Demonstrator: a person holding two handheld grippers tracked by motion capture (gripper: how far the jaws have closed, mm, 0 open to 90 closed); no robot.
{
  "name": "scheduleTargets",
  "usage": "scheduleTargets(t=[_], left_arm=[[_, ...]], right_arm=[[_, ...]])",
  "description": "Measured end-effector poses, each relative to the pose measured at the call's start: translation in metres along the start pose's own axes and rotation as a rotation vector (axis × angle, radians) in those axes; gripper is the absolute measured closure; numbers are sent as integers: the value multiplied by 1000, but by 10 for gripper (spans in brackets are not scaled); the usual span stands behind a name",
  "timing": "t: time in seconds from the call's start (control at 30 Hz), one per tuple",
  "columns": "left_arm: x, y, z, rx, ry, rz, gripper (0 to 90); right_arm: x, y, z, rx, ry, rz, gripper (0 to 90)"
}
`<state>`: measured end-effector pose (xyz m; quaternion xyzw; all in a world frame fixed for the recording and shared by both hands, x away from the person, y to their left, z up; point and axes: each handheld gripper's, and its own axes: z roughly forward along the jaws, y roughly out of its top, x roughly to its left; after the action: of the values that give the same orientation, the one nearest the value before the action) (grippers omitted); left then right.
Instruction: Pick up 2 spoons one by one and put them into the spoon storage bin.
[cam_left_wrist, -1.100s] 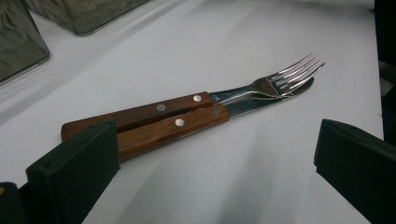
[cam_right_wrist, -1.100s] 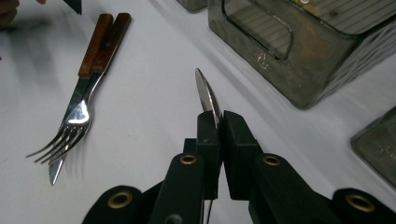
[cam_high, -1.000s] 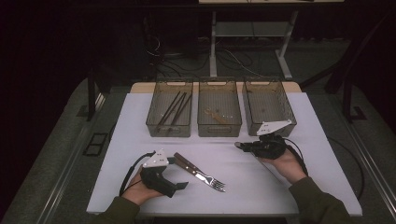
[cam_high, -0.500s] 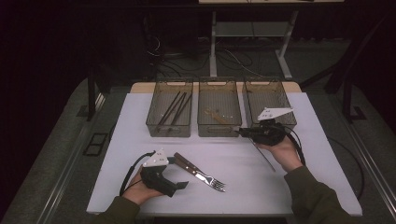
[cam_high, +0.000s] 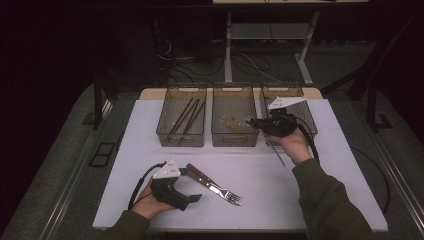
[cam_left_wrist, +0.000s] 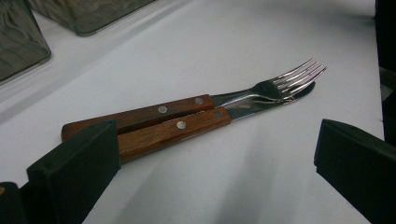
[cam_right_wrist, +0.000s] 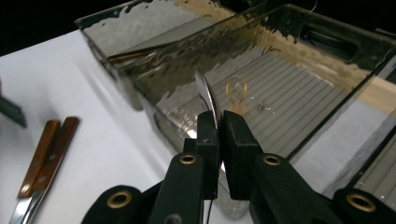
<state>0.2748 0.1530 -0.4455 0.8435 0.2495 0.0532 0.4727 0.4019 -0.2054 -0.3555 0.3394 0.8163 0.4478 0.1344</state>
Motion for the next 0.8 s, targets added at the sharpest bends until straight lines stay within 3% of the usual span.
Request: scheduleTargets(t=[0.33, 0.53, 0.8], left_arm=[[-1, 0, 0, 2, -2, 0, 0], [-1, 1, -1, 1, -3, 8, 0], [-1, 1, -1, 1, -9, 14, 0]], right_arm=[[-12, 36, 26, 8, -38, 23, 855], [-19, 58, 42, 19, -67, 13, 855], [-29, 77, 68, 34, -99, 18, 854]])
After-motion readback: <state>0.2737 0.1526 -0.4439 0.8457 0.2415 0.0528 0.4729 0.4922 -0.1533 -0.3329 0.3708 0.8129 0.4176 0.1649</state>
